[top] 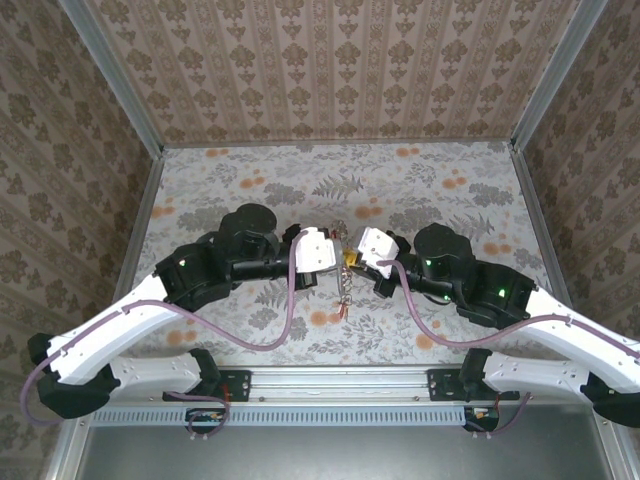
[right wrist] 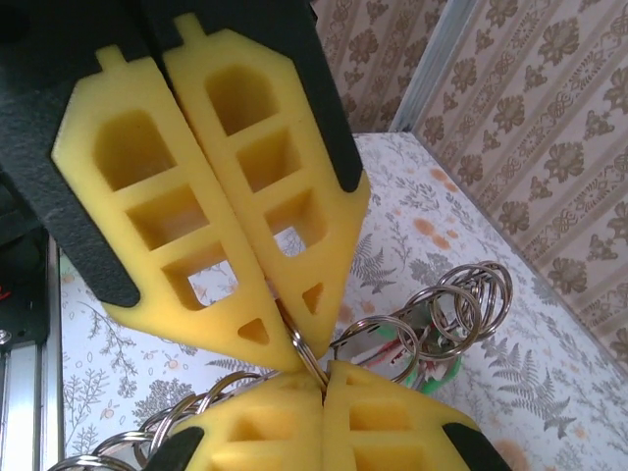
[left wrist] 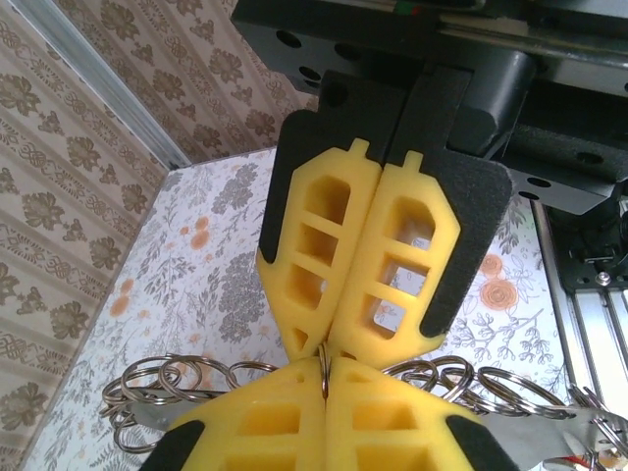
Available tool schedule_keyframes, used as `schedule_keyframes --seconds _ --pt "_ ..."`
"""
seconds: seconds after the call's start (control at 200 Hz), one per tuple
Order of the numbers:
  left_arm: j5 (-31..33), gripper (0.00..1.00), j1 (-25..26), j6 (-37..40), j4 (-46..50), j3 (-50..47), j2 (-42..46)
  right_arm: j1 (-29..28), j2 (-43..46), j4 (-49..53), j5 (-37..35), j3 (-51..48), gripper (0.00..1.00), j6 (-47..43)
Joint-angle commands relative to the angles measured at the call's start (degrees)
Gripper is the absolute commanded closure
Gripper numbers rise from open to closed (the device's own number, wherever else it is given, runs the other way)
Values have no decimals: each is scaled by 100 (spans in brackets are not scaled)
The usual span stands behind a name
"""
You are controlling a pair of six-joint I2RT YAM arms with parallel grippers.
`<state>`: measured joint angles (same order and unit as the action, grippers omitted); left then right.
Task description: Put the keys on the keyring
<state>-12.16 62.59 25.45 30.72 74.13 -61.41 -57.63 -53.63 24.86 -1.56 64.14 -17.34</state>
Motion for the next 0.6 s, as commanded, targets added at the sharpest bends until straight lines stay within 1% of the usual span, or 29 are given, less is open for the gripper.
schedule_keyframes --seconds 0.0,0.095,0.155,0.315,0.37,0.51,0.595 --pt "163 100 26 4 7 142 -17 -23 90 -210 122 239 94 46" --pt "2 100 -16 -42 -232 -27 159 -28 175 -325 317 149 94 32" --pt "-233 100 -95 -150 -623 -244 348 -21 267 -469 499 45 92 39" --pt "-1607 100 -437 -778 -2302 -1129 961 -22 466 -694 1000 -112 88 73" --pt "-1898 100 -486 -944 -2755 -1345 1072 -28 471 -678 1088 -100 88 82" --pt "-2233 100 -614 -1256 -3337 -1582 1104 -26 414 -667 1361 -63 87 120" --pt "-2389 100 -660 -1445 -3730 -1737 1122 -21 354 -654 1387 -59 87 136"
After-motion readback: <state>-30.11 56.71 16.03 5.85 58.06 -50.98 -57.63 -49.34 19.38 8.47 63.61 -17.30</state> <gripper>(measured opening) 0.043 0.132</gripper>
